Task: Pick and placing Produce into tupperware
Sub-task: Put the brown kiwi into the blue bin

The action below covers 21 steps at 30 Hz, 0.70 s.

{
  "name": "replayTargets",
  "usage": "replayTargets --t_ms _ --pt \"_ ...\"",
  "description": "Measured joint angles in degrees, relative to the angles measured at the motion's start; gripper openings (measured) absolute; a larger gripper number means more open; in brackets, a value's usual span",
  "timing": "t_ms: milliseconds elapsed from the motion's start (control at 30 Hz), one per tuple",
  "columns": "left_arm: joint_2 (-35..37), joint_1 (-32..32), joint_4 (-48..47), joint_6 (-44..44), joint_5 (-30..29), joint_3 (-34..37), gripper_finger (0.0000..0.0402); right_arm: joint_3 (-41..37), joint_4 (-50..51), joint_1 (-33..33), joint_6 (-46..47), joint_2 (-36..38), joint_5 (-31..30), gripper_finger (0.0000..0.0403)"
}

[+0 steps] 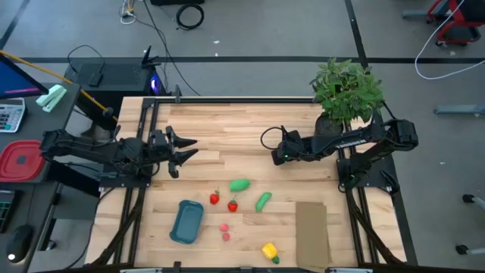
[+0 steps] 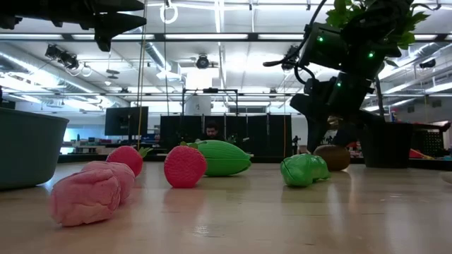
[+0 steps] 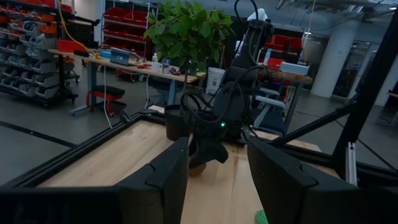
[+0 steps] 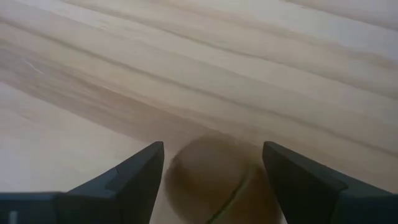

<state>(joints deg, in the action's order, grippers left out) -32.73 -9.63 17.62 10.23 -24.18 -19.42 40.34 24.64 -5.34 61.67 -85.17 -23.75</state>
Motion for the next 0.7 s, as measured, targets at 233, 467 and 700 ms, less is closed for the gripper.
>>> replayTargets --t_ms 233,467,700 --pt "-0.02 0.0 -0.81 1.3 0.0 0.0 0.0172 0.0 1.15 1.41 -3.88 -0.51 0.93 0.0284" --pt "-0.02 0.02 -0.87 1.96 0.0 0.0 0.0173 0.0 2.42 1.7 -24.34 -0.77 0.76 0.0284" --pt "-0.02 0.02 -0.9 3.18 0.02 0.0 0.0173 0.0 2.62 1.77 -43.19 3.4 2.98 0.0284"
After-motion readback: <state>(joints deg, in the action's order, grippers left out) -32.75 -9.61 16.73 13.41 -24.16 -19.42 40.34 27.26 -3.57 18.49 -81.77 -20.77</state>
